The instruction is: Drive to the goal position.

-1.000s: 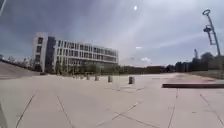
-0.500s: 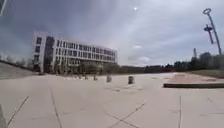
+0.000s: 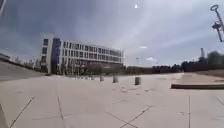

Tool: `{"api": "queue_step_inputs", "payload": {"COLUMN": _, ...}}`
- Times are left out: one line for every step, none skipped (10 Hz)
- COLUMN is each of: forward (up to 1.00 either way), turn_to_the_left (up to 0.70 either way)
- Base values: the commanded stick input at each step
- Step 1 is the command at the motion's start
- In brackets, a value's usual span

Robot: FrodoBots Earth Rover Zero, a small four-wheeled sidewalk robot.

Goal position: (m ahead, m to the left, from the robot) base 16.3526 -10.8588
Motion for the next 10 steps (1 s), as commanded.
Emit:
{"api": "queue_step_inputs", "payload": {"forward": 0.7, "turn_to_the_left": 0.0}}
{"api": "queue_step_inputs", "payload": {"forward": 0.7, "turn_to_the_left": 0.0}}
{"api": "queue_step_inputs", "payload": {"forward": 0.7, "turn_to_the_left": 0.0}}
{"api": "queue_step_inputs", "payload": {"forward": 0.7, "turn_to_the_left": 0.0}}
{"api": "queue_step_inputs", "payload": {"forward": 0.7, "turn_to_the_left": 0.0}}
{"api": "queue_step_inputs", "payload": {"forward": 0.7, "turn_to_the_left": 0.0}}
{"api": "queue_step_inputs", "payload": {"forward": 0.15, "turn_to_the_left": 0.0}}
{"api": "queue_step_inputs", "payload": {"forward": 0.35, "turn_to_the_left": 0.0}}
{"api": "queue_step_inputs", "payload": {"forward": 0.32, "turn_to_the_left": 0.0}}
{"api": "queue_step_inputs", "payload": {"forward": 0.2, "turn_to_the_left": 0.0}}
